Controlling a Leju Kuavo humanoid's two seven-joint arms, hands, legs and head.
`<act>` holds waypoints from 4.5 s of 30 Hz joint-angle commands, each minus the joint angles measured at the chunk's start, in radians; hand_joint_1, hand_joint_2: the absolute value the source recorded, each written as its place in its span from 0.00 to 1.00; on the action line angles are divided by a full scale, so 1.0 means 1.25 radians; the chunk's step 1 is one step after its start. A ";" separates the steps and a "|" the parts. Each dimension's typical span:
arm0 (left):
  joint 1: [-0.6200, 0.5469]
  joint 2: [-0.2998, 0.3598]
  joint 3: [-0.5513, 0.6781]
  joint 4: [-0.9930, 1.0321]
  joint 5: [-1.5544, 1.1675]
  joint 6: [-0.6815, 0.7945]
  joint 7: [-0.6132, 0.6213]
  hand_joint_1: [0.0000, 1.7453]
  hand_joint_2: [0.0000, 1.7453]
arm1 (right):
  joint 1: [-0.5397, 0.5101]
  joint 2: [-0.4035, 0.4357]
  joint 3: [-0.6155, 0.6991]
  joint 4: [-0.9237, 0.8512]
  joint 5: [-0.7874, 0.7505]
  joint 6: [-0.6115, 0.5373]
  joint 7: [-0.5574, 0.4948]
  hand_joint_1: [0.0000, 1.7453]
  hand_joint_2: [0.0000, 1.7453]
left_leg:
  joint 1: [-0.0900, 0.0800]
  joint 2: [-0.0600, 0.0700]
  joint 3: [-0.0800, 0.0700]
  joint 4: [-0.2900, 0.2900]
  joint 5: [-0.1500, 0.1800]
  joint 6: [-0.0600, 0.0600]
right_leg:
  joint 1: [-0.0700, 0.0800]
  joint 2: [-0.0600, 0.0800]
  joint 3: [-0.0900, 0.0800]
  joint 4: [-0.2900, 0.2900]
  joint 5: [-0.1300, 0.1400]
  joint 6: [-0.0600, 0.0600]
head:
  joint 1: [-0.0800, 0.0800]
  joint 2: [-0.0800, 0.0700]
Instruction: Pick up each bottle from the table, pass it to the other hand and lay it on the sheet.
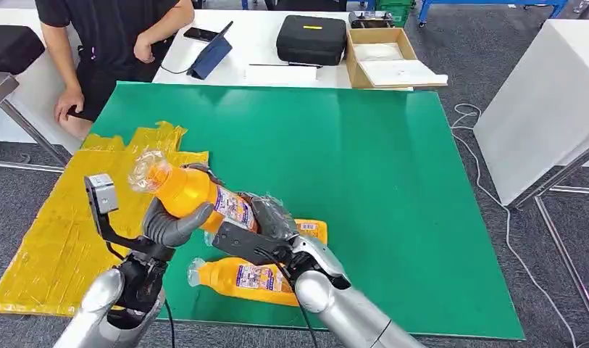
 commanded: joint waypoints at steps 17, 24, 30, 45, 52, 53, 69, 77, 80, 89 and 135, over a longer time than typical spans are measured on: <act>-0.015 -0.030 0.003 -0.003 0.000 -0.011 -0.002 1.00 1.00 | 0.010 -0.013 -0.008 0.010 0.033 -0.012 -0.011 0.00 1.00 | 0.001 -0.002 0.000 0.000 0.000 -0.002 | 0.001 -0.003 0.001 -0.001 0.000 -0.001 | 0.000 0.000; 0.012 -0.015 0.034 -0.011 0.001 -0.020 -0.011 1.00 1.00 | 0.030 -0.052 -0.092 -0.062 0.012 -0.006 -0.002 0.00 0.00 | 0.001 -0.002 0.000 0.000 0.000 -0.002 | 0.001 -0.003 0.001 -0.001 0.000 -0.001 | 0.000 0.000; 0.050 0.006 0.069 -0.007 0.003 -0.066 -0.025 1.00 1.00 | 0.104 -0.116 -0.232 -0.252 0.034 0.021 0.014 0.00 0.00 | 0.001 -0.002 0.000 0.000 0.000 -0.002 | 0.001 -0.003 0.002 -0.002 0.000 -0.001 | 0.000 0.000; 0.029 0.037 0.043 0.026 0.020 -0.079 -0.034 1.00 1.00 | 0.133 -0.097 -0.276 -0.266 0.068 0.028 0.005 0.00 0.00 | 0.001 -0.002 0.000 0.000 0.001 -0.002 | 0.000 -0.002 0.001 -0.001 0.001 0.000 | 0.000 0.000; 0.035 0.067 0.077 0.015 -0.050 -0.026 -0.071 1.00 1.00 | 0.167 -0.125 -0.305 -0.325 0.053 0.025 -0.026 0.00 0.00 | 0.001 -0.001 -0.001 0.000 0.001 -0.002 | 0.001 -0.002 0.001 -0.001 0.001 -0.001 | 0.000 0.000; 0.035 0.067 0.077 0.015 -0.050 -0.026 -0.071 1.00 1.00 | 0.167 -0.125 -0.305 -0.325 0.053 0.025 -0.026 0.00 0.00 | 0.001 -0.002 -0.001 0.000 0.001 -0.001 | 0.000 -0.002 0.000 -0.001 0.001 0.000 | 0.000 0.000; -0.143 0.161 0.161 0.063 -0.979 0.348 0.027 1.00 1.00 | 0.217 -0.175 -0.360 -0.472 -0.010 0.082 -0.050 0.00 0.00 | 0.002 -0.003 -0.002 0.001 0.002 -0.003 | 0.001 -0.004 0.000 0.000 0.001 -0.001 | 0.000 0.000; -0.127 0.158 0.127 0.097 -1.208 0.397 0.081 1.00 1.00 | 0.210 -0.180 -0.351 -0.456 -0.007 0.090 -0.040 0.00 0.00 | 0.001 -0.002 -0.001 0.000 0.001 -0.002 | 0.000 -0.003 0.001 -0.001 0.001 0.000 | 0.000 0.000; -0.120 0.152 0.096 0.152 -1.275 0.387 0.100 0.99 1.00 | 0.211 -0.192 -0.351 -0.455 -0.012 0.088 -0.041 0.00 0.00 | 0.001 -0.002 -0.001 0.000 0.002 -0.003 | 0.001 -0.002 0.001 -0.002 0.002 -0.001 | 0.000 0.000; -0.152 0.094 0.038 0.391 -1.377 0.378 0.142 0.99 1.00 | 0.219 -0.195 -0.339 -0.454 -0.015 0.092 -0.043 0.00 0.00 | 0.000 -0.004 0.001 -0.002 0.003 -0.003 | 0.000 -0.004 0.003 -0.003 0.002 0.000 | 0.000 0.000; -0.186 -0.022 0.182 0.376 -1.123 0.259 0.073 0.00 0.00 | 0.244 -0.242 -0.340 -0.464 0.000 0.091 -0.033 0.00 0.00 | 0.000 -0.001 -0.002 0.001 0.002 -0.001 | 0.000 -0.001 -0.001 0.000 0.002 0.001 | 0.000 0.000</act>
